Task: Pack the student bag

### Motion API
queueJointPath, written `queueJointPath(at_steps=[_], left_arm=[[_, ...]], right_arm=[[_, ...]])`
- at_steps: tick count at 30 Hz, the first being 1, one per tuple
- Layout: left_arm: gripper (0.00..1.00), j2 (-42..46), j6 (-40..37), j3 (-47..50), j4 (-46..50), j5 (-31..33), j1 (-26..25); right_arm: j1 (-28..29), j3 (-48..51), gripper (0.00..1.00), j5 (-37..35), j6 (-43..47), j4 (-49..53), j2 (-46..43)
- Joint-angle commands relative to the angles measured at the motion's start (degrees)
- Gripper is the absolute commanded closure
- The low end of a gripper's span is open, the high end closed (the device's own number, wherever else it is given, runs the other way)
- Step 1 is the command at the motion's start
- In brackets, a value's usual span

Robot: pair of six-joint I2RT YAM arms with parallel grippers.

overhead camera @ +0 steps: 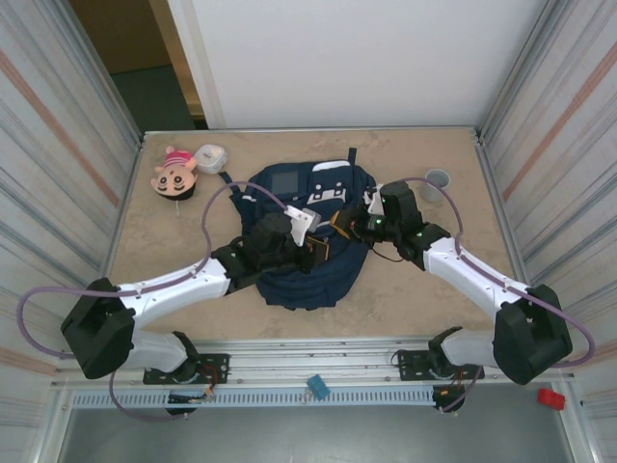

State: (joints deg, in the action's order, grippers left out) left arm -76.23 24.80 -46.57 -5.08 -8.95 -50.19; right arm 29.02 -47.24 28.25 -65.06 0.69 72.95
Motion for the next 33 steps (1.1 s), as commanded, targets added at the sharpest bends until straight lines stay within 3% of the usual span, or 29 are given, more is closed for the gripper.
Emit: queueJointPath(at_steps=[1, 4, 12, 17, 20, 22, 26, 33], left_arm=[[0.94, 0.8, -0.09, -1.96, 0.23, 3.33, 0.8], [1.0, 2.91, 0.43, -0.51, 3.86, 4.93, 1.1], [1.0, 13.83, -0.4, 8.62, 8.84, 7.9, 1.24], [1.0, 18.55, -2.1, 12.34, 7.91, 7.64, 1.43], [1.0, 18.44, -3.33, 12.26, 2.49, 4.02, 1.42], [1.0, 17.09, -3.57, 11.13, -0.3, 1.78, 1.31], [1.0, 13.11, -5.01, 8.23, -3.41, -1.02, 0.06], [1.0, 10.09, -6.61, 6.51, -9.35, -4.15, -1.71]], right_arm=[[1.6, -3.24, 1.0, 3.99, 3.29, 0.66, -2.94], [0.03, -3.47, 1.0, 4.93, 4.48, 2.09, -3.11], [-7.74, -3.02, 1.0, 10.89, 6.68, 4.56, -2.52], [-8.58, -3.86, 1.0, 12.02, 6.13, 4.06, -1.76], [-7.24, -2.16, 0.68, 10.55, 2.57, 2.21, -2.2], [-5.39, 1.34, 0.55, 8.67, -2.57, -3.4, -3.25], [-0.28, 6.26, 0.51, 2.16, -11.52, -11.88, -5.29], [4.84, 6.56, 0.5, -7.09, -11.99, -10.14, -5.7]])
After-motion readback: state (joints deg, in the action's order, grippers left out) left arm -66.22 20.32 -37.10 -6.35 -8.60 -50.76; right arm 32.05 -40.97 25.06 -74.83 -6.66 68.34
